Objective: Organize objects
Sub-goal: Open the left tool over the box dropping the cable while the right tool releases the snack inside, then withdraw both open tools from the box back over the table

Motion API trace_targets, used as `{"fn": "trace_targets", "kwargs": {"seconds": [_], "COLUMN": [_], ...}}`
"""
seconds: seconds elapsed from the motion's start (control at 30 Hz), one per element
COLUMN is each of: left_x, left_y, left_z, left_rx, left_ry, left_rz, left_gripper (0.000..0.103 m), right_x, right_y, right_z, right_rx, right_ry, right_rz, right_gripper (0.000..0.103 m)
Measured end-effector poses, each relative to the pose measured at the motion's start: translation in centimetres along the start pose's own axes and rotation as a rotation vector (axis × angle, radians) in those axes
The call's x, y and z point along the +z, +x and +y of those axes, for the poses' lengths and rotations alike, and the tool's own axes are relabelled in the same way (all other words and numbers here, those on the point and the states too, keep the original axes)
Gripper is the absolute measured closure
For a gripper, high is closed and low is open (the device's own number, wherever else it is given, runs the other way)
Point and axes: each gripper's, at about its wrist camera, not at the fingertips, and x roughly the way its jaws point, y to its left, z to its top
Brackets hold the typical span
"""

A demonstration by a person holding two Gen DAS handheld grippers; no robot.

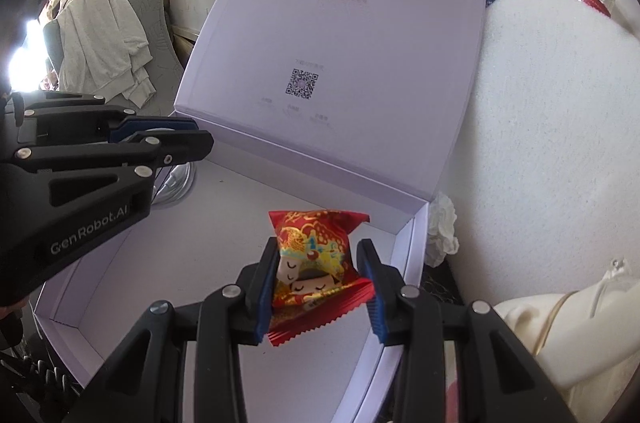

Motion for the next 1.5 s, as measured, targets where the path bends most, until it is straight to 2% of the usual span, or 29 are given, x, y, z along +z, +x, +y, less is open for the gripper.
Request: {"fn": "trace_targets", "kwargs": {"seconds": [0.17, 0.23, 0.27, 0.43, 0.77, 1.13, 1.3, 1.5], "left_x": [0.1, 0.1, 0.1, 0.0, 0.4, 0.0, -0.5, -1.4], "left_y": [-0.2, -0.5, -0.6, -1.5, -5.7, -10.8, -13.1, -15.5], "left_z": [-0.2, 0.0, 0.1, 0.7, 0.9, 0.6, 0.1, -0.4], "left_rx": [0.009, 0.023, 0.029, 0.051, 0.091, 0.130, 0.152, 0.171], "left_ry": [-0.001, -0.010, -0.018, -0.051, -0.065, -0.089, -0.080, -0.082], "left_rz": [0.000, 0.005, 0.010, 0.032, -0.019, -0.070, -0.091, -0.109], "left_gripper": [0.093, 0.093, 0.092, 0.080, 0.062, 0.060, 0.059, 0.053], "right_x": [0.0, 0.0, 0.1, 0.2, 0.4, -0.7, 0.1, -0.6], "right_y": [0.0, -0.3, -0.3, -1.1, -5.3, -11.4, -12.4, -15.2], "right_z": [-0.3, -0.2, -0.2, 0.1, 0.0, -0.4, 1.6, 1.6], "right_rx": [0.002, -0.006, -0.006, 0.001, 0.005, -0.009, -0.010, -0.018], "right_ry": [0.011, 0.010, 0.011, 0.013, 0.002, -0.022, -0.025, -0.032], "right_rz": [0.016, 0.008, 0.003, -0.014, -0.058, -0.117, -0.139, -0.159], "right_gripper": [0.064, 0.055, 0.054, 0.051, 0.050, 0.050, 0.050, 0.050]}}
